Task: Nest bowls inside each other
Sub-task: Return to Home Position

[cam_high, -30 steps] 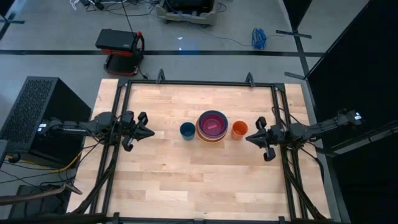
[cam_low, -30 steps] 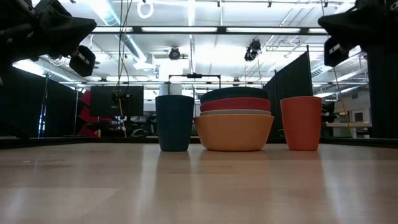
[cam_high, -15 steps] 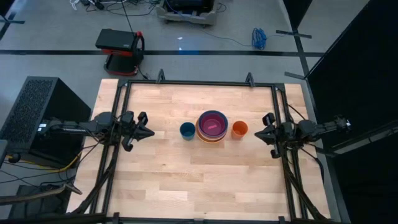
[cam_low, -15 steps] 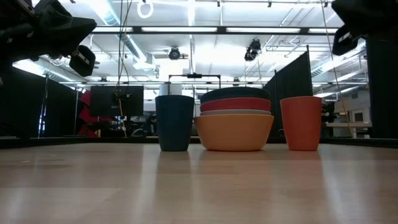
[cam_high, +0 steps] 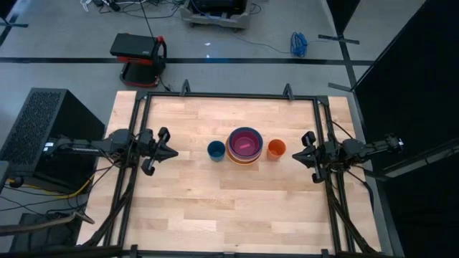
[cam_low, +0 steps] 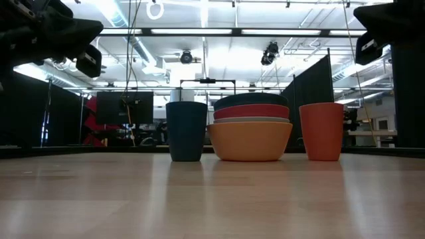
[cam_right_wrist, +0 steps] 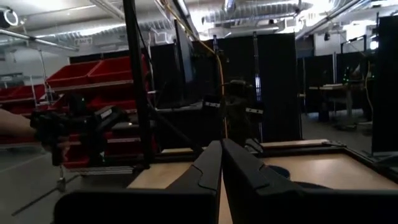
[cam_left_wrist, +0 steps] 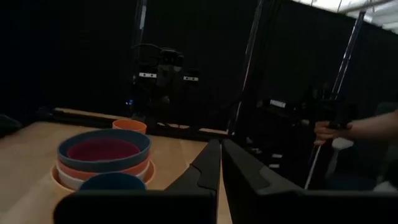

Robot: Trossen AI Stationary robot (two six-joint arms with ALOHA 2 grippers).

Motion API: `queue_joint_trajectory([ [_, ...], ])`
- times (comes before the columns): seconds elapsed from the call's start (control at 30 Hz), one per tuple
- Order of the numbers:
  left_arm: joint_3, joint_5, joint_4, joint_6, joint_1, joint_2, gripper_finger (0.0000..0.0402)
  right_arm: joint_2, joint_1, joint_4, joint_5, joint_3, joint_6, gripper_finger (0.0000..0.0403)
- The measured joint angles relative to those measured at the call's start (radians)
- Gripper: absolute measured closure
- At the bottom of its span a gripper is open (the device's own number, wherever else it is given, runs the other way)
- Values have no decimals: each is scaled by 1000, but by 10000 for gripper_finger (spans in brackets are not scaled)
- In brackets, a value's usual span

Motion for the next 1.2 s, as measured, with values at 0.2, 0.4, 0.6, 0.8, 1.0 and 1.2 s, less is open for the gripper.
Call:
queue_joint_trajectory([
  [0.2, 0, 0, -8, 71, 0, 0, 400, 0, 0, -67, -1, 1, 15, 403],
  [0.4, 0, 0, -19, 109, 0, 0, 399, 0, 0, -115, -1, 1, 41, 403],
  [0.6, 0, 0, -30, 146, 0, 0, 399, 1, 0, -162, -1, 2, 67, 403],
  [0.8, 0, 0, -33, 160, 0, 0, 399, 0, 0, -174, -2, 2, 78, 403],
  [1.0, 0, 0, -33, 160, 0, 0, 400, 0, 0, -174, -65, 2, 167, 403],
  [1.2, 0, 0, -33, 159, 0, 0, 399, 0, 0, -174, -79, 2, 230, 403],
])
